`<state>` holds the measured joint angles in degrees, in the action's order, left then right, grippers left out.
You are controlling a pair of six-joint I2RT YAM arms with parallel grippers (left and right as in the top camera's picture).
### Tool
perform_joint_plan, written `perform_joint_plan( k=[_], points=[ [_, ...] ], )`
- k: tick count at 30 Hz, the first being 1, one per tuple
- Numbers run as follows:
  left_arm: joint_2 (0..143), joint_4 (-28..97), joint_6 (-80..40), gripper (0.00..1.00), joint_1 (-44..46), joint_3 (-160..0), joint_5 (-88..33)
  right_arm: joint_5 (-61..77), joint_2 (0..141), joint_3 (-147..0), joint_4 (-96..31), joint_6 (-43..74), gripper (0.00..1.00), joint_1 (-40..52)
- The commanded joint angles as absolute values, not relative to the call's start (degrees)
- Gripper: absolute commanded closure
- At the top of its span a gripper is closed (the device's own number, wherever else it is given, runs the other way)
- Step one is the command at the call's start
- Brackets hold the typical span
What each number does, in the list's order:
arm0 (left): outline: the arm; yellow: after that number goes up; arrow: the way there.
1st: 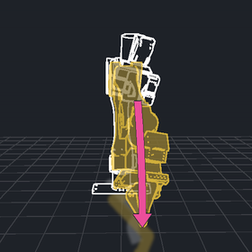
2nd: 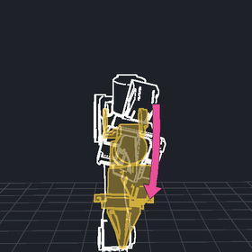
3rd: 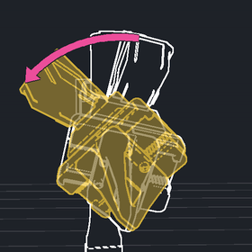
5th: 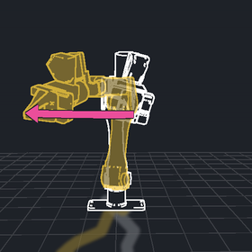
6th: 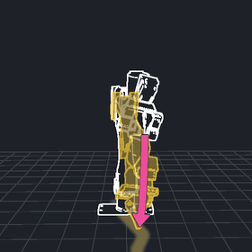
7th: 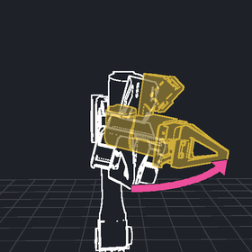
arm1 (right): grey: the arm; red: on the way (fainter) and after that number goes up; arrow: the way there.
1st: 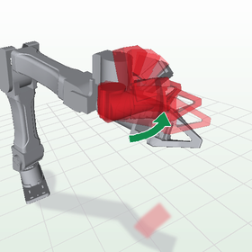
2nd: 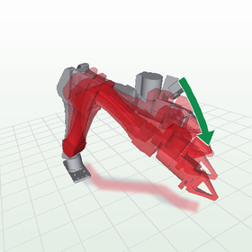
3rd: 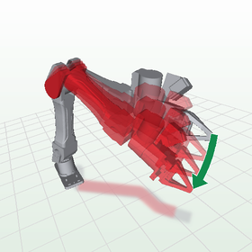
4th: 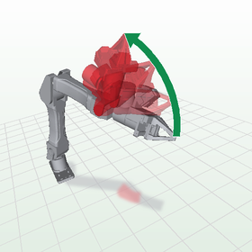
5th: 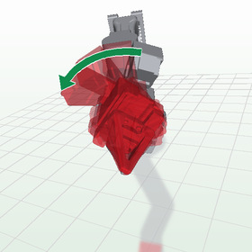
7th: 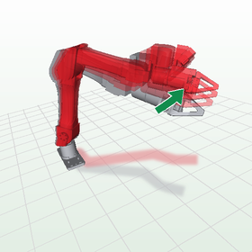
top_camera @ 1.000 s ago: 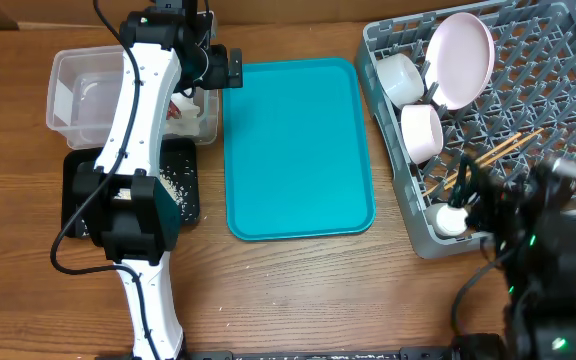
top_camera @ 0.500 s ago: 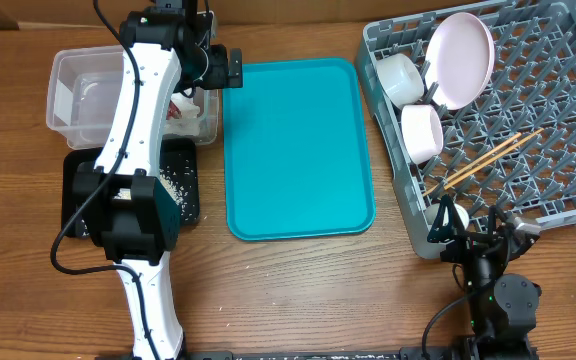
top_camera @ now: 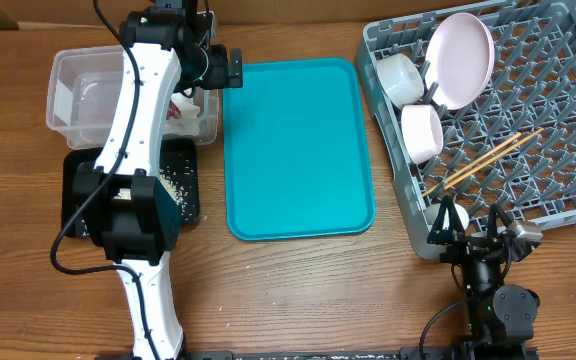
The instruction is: Sort waste into correct bins and load items into the dishwasher
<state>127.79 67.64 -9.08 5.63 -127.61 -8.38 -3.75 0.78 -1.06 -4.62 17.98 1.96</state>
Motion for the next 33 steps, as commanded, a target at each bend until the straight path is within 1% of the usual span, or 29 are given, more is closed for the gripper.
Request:
perform_joint_plan(
  k=[1,16,17,19,23,24,25,27,29,30,31,33],
  points=[
    [127.17,67.42,-9.43,0.00,6.02,-128.84,-8.80,-3.36,0.16,-0.47,-4.36,17.96,0.00,1.85],
    [127.22,67.44,-9.43,0.00,6.02,-128.84,-8.82,-3.36,0.16,-0.47,-4.36,17.98,0.00,1.85],
    [127.22,67.48,-8.73,0.00,6.02,-128.77,-7.97,-3.36,0.16,-0.47,-4.36,17.96,0.00,1.85],
    [125.82,68.10,-5.76,0.00,6.02,-128.75,2.87,-3.36,0.16,-0.47,-4.36,17.96,0.00,1.85],
    [121.34,70.41,-5.74,0.00,6.07,-128.75,6.94,-3.36,0.16,-0.47,-4.36,17.96,0.00,1.85],
    [117.47,70.02,-5.76,0.00,6.07,-128.75,9.54,-3.36,0.16,-0.47,-4.36,17.98,0.00,1.85],
    [114.98,69.65,-5.58,0.00,6.07,-128.68,9.63,-3.36,0.16,-0.47,-4.36,17.96,0.00,1.85],
    [109.78,66.76,-5.56,0.00,5.74,-127.15,9.54,-3.36,0.16,-0.47,-4.36,17.98,0.00,1.85],
    [104.12,60.90,-5.56,0.00,5.34,-122.76,8.27,-3.36,0.16,-0.47,-4.36,17.96,0.00,1.85],
    [100.31,56.40,-5.56,0.00,4.97,-118.96,6.68,-3.36,0.16,-0.47,-4.36,17.96,0.00,1.85],
    [93.89,48.71,-5.48,0.00,4.21,-111.48,4.08,-3.36,0.16,-0.47,-4.36,17.98,0.00,1.85],
    [86.19,39.75,-4.05,0.00,3.25,-101.41,1.06,-3.36,0.16,-0.47,-4.36,17.96,0.00,1.85]
  ],
)
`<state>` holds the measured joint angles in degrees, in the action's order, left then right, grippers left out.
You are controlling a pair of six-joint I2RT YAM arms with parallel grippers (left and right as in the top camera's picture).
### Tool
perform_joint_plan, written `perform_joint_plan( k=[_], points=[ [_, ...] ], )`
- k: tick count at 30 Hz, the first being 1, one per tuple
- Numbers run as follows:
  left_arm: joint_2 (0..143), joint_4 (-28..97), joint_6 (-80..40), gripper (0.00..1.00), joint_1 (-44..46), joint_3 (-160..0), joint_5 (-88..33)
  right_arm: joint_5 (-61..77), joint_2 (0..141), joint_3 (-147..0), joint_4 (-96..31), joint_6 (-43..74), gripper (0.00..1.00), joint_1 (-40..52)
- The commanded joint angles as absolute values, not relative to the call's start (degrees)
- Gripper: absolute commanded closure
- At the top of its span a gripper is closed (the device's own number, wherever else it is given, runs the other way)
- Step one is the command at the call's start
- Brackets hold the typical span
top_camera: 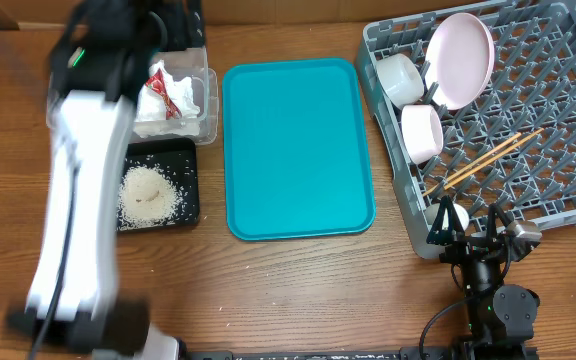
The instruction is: Sort waste into correct bins and load items into the dishwasher
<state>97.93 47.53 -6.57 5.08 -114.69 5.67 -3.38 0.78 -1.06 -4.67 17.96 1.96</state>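
Note:
The clear plastic bin (173,95) at the back left holds crumpled white paper and a red-and-white wrapper (160,88). In front of it, the black bin (190,200) contains a heap of rice (146,192). My left arm (78,190) is a blur along the left side, and its gripper (183,22) is a dark shape behind the clear bin, its jaws unreadable. The grey dishwasher rack (528,120) carries a pink plate (460,58), two white bowls (400,78) and chopsticks (488,160). My right gripper (468,225) rests open at the rack's near corner.
A teal tray (298,150) lies bare in the middle of the wooden table (298,290). The rack fills the right side and the two bins sit along the left.
My left arm has swung from over the clear and black bins to the left and is now blurred, uncovering the paper waste and the rice heap. The right arm has not moved.

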Motion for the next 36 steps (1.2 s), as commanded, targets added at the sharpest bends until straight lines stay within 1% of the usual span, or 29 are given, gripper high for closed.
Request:
perform_joint_plan(
  k=[1,4,10,12,15,17,21,27,30,31,36],
  points=[
    [81.87,35.77,-3.05,0.00,2.68,-95.42,-0.30,-3.36,0.16,-0.47,-4.36,17.98,0.00,1.85],
    [72.47,29.17,-1.80,0.00,1.61,-82.37,-1.74,-3.36,0.16,-0.47,-4.36,17.96,0.00,1.85],
    [52.62,20.49,-1.67,0.00,-1.32,-55.20,-1.74,-3.36,0.16,-0.47,-4.36,17.98,0.00,1.85],
    [45.58,15.25,-1.67,0.00,-2.35,-45.43,-1.72,-3.36,0.16,-0.47,-4.36,17.96,0.00,1.85],
    [30.11,2.87,-1.72,0.00,-3.16,-25.45,-2.00,-3.36,0.16,-0.47,-4.36,17.96,0.00,1.85],
    [25.10,0.14,-1.72,0.00,-2.98,-19.79,-1.98,-3.36,0.16,-0.47,-4.36,17.96,0.00,1.85],
    [15.18,-3.95,-1.69,0.00,-2.98,-10.07,-1.45,-3.36,0.16,-0.47,-4.36,17.96,0.00,1.85],
    [5.50,-7.55,-1.65,0.00,-2.98,-0.51,0.25,-3.36,0.16,-0.47,-4.36,17.96,0.00,1.85],
    [1.52,-0.80,-1.43,0.00,-2.98,-0.27,2.33,-3.36,0.16,-0.47,-4.36,17.96,0.00,1.85],
    [0.32,3.53,-1.45,0.00,-2.96,-0.27,2.52,-3.36,0.16,-0.47,-4.36,17.98,0.00,1.85],
    [0.19,4.45,-1.69,0.00,-2.72,-0.32,0.01,-3.36,0.16,-0.47,-4.36,17.96,0.00,1.85]
  ],
)
